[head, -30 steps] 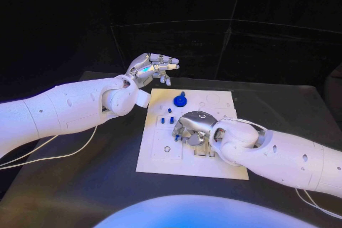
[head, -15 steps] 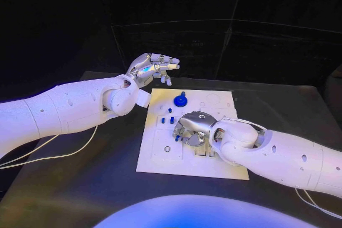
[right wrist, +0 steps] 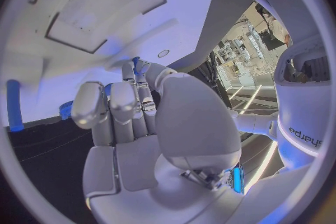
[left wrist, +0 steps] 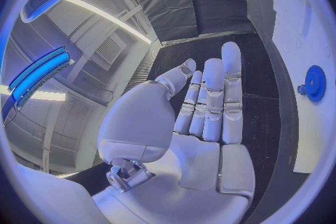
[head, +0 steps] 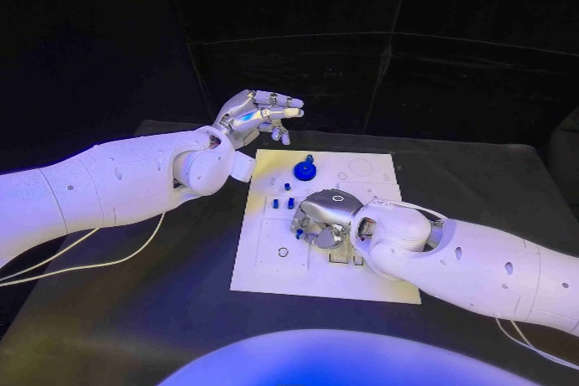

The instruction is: Assemble the parts on the task board

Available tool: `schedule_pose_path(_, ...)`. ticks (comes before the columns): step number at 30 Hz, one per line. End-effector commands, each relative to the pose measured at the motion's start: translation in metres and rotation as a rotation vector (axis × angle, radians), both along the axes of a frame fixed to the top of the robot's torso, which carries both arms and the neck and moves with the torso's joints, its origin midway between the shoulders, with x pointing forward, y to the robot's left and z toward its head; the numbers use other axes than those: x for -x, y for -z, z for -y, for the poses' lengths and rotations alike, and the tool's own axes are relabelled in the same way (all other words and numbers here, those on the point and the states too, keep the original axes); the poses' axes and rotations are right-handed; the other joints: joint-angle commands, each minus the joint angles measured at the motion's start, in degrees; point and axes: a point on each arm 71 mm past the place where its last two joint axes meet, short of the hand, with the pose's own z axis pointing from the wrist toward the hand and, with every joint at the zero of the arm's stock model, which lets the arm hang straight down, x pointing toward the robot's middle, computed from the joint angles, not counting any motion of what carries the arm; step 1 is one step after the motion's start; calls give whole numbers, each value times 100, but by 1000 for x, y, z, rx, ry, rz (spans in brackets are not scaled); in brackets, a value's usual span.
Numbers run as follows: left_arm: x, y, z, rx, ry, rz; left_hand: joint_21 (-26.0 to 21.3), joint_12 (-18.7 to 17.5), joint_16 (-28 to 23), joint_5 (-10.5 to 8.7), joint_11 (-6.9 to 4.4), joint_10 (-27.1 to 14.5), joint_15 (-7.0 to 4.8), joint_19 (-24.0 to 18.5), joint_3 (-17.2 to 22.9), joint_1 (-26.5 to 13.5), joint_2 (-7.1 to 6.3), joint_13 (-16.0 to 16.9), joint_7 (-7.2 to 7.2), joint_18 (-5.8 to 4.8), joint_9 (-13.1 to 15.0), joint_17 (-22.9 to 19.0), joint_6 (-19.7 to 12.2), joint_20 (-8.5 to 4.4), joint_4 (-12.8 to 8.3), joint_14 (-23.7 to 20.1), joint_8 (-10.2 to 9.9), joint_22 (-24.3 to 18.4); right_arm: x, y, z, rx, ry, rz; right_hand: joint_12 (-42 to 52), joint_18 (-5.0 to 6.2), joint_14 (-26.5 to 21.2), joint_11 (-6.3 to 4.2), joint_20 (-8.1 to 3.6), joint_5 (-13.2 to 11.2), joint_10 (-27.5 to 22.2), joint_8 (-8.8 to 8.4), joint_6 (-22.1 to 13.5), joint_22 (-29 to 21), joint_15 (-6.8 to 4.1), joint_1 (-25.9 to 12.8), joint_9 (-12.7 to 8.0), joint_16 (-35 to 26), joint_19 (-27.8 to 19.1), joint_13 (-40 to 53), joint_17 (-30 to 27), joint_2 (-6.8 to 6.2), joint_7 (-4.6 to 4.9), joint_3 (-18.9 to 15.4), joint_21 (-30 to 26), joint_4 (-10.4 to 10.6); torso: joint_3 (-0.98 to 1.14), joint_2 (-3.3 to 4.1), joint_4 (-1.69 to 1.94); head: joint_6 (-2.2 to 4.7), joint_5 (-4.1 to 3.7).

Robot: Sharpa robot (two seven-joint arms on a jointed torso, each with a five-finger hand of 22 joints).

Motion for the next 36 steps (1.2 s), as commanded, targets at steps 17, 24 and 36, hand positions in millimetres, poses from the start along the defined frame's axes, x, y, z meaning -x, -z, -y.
schedule_pose_path(17,0,-2,0,10,10,-2,-23,31,32,39,3,-49,17,19,-31,-34,18,7,18,79,7,-9,-46,14,-8,-13,36,-9,-1,-9,6,-105,28,70,71,133,-166,183,204,8,-1086,9,-665,-848,188,-335,4,-537,-562,1,-865,-141,99,-342,-536,-66,5,-6,-3,24,-28)
schedule_pose_path(24,1,-2,-1,9,7,-2,-23,31,32,39,3,-49,17,19,-31,-34,18,7,18,79,7,-9,-46,14,-8,-13,36,-9,5,-16,21,-146,45,77,191,123,-157,166,195,84,-989,40,-613,-808,175,-304,19,-549,-507,12,-905,-92,93,-374,-517,-94,1,-13,-6,46,-43)
schedule_pose_path(36,0,-2,-2,7,4,-3,-27,38,34,39,3,-56,17,21,-36,-24,21,7,18,79,7,-13,-51,14,-13,-15,40,-13,12,-21,45,-105,85,17,282,89,-108,141,180,121,-891,37,-590,-655,156,-291,19,-443,-387,8,-794,-80,74,-381,-426,-115,0,-9,-2,84,-87)
